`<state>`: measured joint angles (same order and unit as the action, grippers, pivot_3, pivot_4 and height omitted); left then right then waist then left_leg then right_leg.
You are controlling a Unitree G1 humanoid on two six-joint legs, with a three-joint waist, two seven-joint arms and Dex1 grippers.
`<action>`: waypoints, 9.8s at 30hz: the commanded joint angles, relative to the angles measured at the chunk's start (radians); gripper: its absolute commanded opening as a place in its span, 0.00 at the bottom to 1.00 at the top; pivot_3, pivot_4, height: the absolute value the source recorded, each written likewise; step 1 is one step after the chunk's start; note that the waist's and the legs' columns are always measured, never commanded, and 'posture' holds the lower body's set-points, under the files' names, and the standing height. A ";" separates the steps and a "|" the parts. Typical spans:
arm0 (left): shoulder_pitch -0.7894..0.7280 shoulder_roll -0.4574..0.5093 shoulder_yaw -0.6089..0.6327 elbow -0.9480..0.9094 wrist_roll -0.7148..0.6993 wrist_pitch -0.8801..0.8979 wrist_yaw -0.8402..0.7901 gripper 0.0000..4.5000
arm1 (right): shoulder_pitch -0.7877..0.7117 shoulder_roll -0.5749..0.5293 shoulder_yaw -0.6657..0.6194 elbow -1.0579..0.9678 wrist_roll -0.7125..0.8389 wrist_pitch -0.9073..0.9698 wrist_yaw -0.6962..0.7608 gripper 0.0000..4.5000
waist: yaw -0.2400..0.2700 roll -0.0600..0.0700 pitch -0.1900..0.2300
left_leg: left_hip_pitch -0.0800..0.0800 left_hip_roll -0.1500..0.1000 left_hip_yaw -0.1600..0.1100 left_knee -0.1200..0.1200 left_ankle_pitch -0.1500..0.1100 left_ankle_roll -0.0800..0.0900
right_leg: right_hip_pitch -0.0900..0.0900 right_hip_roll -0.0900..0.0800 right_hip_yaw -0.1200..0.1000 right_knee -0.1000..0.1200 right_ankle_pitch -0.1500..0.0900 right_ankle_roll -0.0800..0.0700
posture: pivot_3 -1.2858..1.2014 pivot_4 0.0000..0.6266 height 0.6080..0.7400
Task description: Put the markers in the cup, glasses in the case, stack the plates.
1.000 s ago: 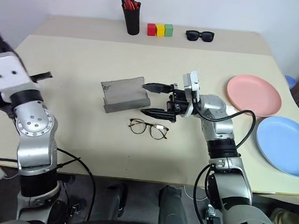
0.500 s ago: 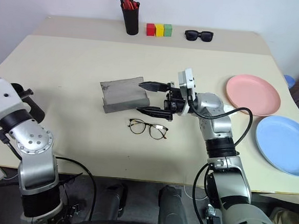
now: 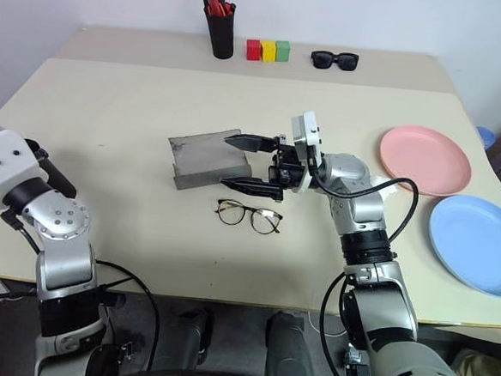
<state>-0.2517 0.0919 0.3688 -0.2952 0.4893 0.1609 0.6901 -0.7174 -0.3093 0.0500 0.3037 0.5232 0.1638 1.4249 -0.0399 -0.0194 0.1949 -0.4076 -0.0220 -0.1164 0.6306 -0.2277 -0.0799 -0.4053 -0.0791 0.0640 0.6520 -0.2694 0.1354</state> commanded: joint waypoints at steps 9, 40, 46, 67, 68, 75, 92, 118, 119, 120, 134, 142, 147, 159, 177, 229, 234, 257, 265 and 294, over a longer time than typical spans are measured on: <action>-0.004 -0.016 0.009 0.013 -0.040 -0.013 0.009 0.00 | 0.013 -0.016 -0.020 0.001 0.005 -0.052 0.018 0.87 | -0.001 0.000 0.000 | 0.000 0.000 0.000 0.000 0.000 0.000 | 0.000 0.000 0.000 0.000 0.000 0.000 | 0.52 0.24 1.00; -0.007 -0.019 -0.024 0.045 -0.119 -0.097 -0.027 0.80 | 0.014 -0.014 -0.027 0.019 0.010 -0.089 -0.009 0.87 | -0.001 0.000 0.000 | 0.000 0.000 0.000 0.000 0.000 0.000 | 0.000 0.000 0.000 0.000 0.000 0.000 | 0.52 0.24 1.00; -0.049 0.003 -0.108 -0.058 -0.227 -0.029 -0.259 0.80 | 0.028 -0.052 -0.030 -0.018 -0.006 -0.041 -0.062 0.87 | 0.005 0.000 0.000 | 0.000 0.000 0.000 0.000 0.000 0.000 | 0.000 0.000 0.000 0.000 0.000 0.000 | 0.52 0.24 1.00; -0.414 0.663 -0.379 0.173 -0.754 0.593 -1.531 0.80 | 0.447 -0.305 -0.142 -0.555 -0.084 0.315 -0.541 0.87 | -0.009 0.001 0.001 | 0.000 0.001 0.000 -0.003 0.000 0.000 | 0.000 0.001 0.000 -0.002 -0.001 0.000 | 0.52 0.24 1.00; -0.423 0.688 -0.400 0.210 -0.754 0.573 -1.580 0.80 | 0.462 -0.307 -0.144 -0.566 -0.084 0.316 -0.545 0.87 | -0.008 0.001 0.001 | 0.000 0.001 0.000 -0.003 0.000 0.000 | 0.000 0.001 0.000 -0.002 -0.001 0.000 | 0.52 0.24 1.00; -0.524 0.748 -0.613 0.443 -0.676 0.348 -1.924 0.80 | 0.579 -0.301 -0.170 -0.622 -0.086 0.292 -0.577 0.87 | 0.008 0.000 0.001 | -0.001 0.001 0.000 -0.002 0.000 0.001 | 0.001 0.001 0.000 -0.004 -0.001 0.000 | 0.52 0.24 1.00; -0.627 0.577 -0.761 0.706 -0.468 0.176 -1.982 0.50 | 0.613 -0.288 -0.144 -0.639 -0.109 0.242 -0.621 0.87 | -0.003 0.000 0.001 | -0.001 0.001 0.000 -0.001 -0.001 0.002 | 0.001 0.001 0.000 -0.003 -0.001 0.000 | 0.52 0.24 1.00; -0.776 0.455 -0.789 0.998 -0.363 -0.114 -2.032 0.01 | 0.565 -0.302 -0.130 -0.702 -0.086 0.317 -0.682 0.87 | 0.001 0.000 0.001 | -0.001 0.001 0.000 0.000 -0.001 0.002 | 0.001 0.001 0.000 -0.002 -0.001 0.000 | 0.52 0.24 1.00; -0.778 0.447 -0.791 1.005 -0.355 -0.134 -2.032 0.01 | 0.571 -0.307 -0.136 -0.716 -0.077 0.329 -0.680 0.87 | -0.001 0.000 0.001 | -0.001 0.001 0.000 0.000 -0.001 0.002 | 0.001 0.001 0.000 -0.002 -0.001 0.000 | 0.52 0.24 1.00; -0.776 0.441 -0.791 1.008 -0.349 -0.152 -2.036 0.01 | 0.577 -0.312 -0.140 -0.726 -0.069 0.339 -0.677 0.87 | -0.002 0.000 0.001 | -0.001 0.001 0.000 0.000 -0.001 0.003 | 0.001 0.001 0.000 -0.002 -0.001 0.000 | 0.52 0.24 1.00; -0.734 0.412 -0.771 0.969 -0.329 -0.201 -2.031 0.53 | 0.596 -0.352 -0.110 -0.784 -0.031 0.389 -0.634 0.87 | -0.002 0.000 0.001 | -0.001 0.001 0.000 0.000 -0.001 0.003 | 0.001 0.001 0.000 -0.002 -0.001 0.000 | 0.52 0.24 1.00; -0.686 0.458 -0.677 0.739 -0.395 -0.071 -1.990 0.64 | 0.498 -0.345 0.013 -0.728 -0.069 0.385 -0.578 0.87 | -0.004 0.000 0.001 | -0.001 0.001 0.000 0.000 -0.001 0.003 | 0.001 0.001 0.000 -0.002 -0.001 0.000 | 0.52 0.24 1.00; -0.537 0.525 -0.591 0.463 -0.511 0.063 -2.009 0.64 | 0.413 -0.335 0.101 -0.630 -0.136 0.339 -0.530 0.87 | -0.010 0.000 0.001 | -0.001 0.001 0.000 0.000 -0.001 0.003 | 0.001 0.001 0.000 -0.002 -0.001 0.000 | 0.52 0.24 1.00; -0.175 0.707 -0.528 -0.006 -0.634 0.293 -1.953 0.64 | 0.242 -0.290 0.231 -0.359 -0.269 0.289 -0.444 0.87 | -0.001 0.001 0.001 | 0.000 0.002 0.000 0.001 -0.001 0.003 | 0.001 0.001 0.000 -0.001 -0.001 0.000 | 0.52 0.24 1.00; -0.062 0.689 -0.572 -0.053 -0.628 0.305 -1.791 0.64 | 0.111 -0.334 0.278 -0.332 -0.293 0.400 -0.235 0.87 | -0.005 0.001 0.001 | 0.000 0.002 0.000 0.000 -0.001 0.003 | 0.001 0.001 0.000 -0.001 -0.001 0.000 | 0.52 0.24 1.00; 0.023 0.685 -0.568 -0.054 -0.626 0.308 -1.684 0.66 | -0.002 -0.255 0.332 -0.264 -0.325 0.458 -0.209 0.02 | -0.005 0.001 0.000 | 0.002 0.002 0.000 0.000 -0.001 0.003 | 0.002 0.001 0.000 -0.001 -0.001 0.000 | 0.52 0.24 1.00; 0.057 0.661 -0.521 -0.074 -0.683 0.332 -1.654 0.66 | -0.006 -0.276 0.196 -0.269 -0.254 0.415 -0.215 0.02 | -0.003 0.002 0.001 | 0.001 0.002 0.000 0.000 -0.001 0.003 | 0.002 0.001 0.000 -0.002 -0.001 0.000 | 0.52 0.24 1.00; 0.182 0.504 -0.225 -0.314 -1.093 0.567 -1.429 0.66 | -0.168 0.002 0.097 0.146 -0.279 -0.031 -0.312 0.02 | -0.008 0.002 0.001 | 0.001 0.002 0.001 -0.001 -0.001 0.003 | 0.001 0.000 0.000 -0.002 0.000 0.000 | 0.52 0.24 1.00; 0.249 0.549 -0.195 -0.382 -1.123 0.563 -1.407 0.66 | -0.235 0.068 0.088 0.411 -0.345 -0.233 -0.330 0.02 | -0.006 0.002 0.001 | 0.001 0.002 0.001 -0.001 -0.001 0.002 | 0.001 0.001 0.000 -0.002 0.000 -0.001 | 0.52 0.24 1.00; 0.536 0.711 -0.011 -0.401 -1.145 0.433 -1.584 0.66 | -0.352 0.009 0.090 0.682 -0.467 -0.395 -0.220 0.02 | -0.030 0.003 0.002 | 0.001 0.002 0.001 -0.003 -0.001 0.002 | 0.000 0.001 0.001 -0.002 -0.001 -0.002 | 0.52 0.24 1.00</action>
<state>0.2770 0.7910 0.3305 -0.6814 -0.6447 0.6187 -0.8766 -1.0323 -0.2932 0.1494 0.9897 0.0559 -0.2176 1.1932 -0.0701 -0.0162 0.1967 -0.4063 -0.0202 -0.1157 0.6273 -0.2288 -0.0775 -0.4051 -0.0782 0.0645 0.6496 -0.2699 0.1338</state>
